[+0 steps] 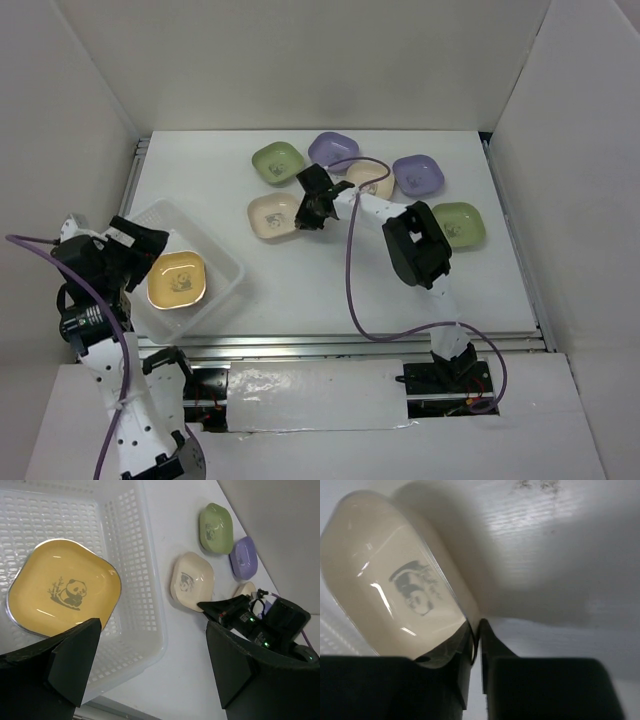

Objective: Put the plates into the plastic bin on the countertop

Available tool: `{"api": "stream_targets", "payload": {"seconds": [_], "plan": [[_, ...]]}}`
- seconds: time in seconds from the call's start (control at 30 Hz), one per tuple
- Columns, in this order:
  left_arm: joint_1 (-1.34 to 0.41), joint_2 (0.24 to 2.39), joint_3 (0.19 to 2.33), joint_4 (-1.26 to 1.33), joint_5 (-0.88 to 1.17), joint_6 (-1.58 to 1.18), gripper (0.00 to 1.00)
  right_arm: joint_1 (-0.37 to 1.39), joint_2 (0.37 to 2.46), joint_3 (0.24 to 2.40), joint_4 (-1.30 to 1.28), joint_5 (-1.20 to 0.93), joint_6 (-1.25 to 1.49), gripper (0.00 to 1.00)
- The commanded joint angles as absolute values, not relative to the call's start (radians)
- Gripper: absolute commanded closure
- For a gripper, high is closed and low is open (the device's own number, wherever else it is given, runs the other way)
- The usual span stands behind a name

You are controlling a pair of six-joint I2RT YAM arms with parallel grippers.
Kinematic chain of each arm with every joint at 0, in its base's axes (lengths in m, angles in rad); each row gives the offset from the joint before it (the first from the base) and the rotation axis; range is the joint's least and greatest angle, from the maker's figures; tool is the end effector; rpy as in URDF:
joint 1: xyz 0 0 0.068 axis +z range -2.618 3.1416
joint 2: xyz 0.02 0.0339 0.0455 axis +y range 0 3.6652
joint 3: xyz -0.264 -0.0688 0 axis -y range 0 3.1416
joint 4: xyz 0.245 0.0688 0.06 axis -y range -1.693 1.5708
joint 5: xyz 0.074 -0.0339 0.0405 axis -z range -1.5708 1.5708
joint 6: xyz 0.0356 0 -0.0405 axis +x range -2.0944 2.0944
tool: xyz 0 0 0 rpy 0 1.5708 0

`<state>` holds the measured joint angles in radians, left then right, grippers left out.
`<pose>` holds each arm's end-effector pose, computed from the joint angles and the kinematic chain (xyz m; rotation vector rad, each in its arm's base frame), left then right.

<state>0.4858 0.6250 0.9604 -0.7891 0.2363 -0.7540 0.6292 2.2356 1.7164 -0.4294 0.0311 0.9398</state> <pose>0.1057 0.0464 0.3577 -1.0564 1.7392 -0.4083 0.3962 0.2870 0.1628 0.4186 2.5893 0.5669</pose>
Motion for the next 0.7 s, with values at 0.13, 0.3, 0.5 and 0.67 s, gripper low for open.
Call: {"api": "stream_targets", "payload": {"seconds": [0.13, 0.3, 0.5, 0.67], "plan": [[0.442, 0.744, 1.026, -0.692, 0.471, -0.586, 0.01, 0.676, 2.074, 1.548, -0.440, 0.125, 0.968, 1.00], [0.276, 0.857, 1.109, -0.660, 0.497, -0.548, 0.01, 0.762, 1.764, 1.330, -0.405, 0.302, 1.025, 1.00], [0.117, 1.027, 1.232, -0.706, 0.440, -0.483, 0.01, 0.860, 1.576, 1.298, -0.430, 0.400, 1.069, 1.00], [-0.072, 1.086, 1.232, -0.651, 0.290, -0.546, 0.01, 0.900, 1.598, 1.402, -0.463, 0.410, 1.075, 1.00]]}}
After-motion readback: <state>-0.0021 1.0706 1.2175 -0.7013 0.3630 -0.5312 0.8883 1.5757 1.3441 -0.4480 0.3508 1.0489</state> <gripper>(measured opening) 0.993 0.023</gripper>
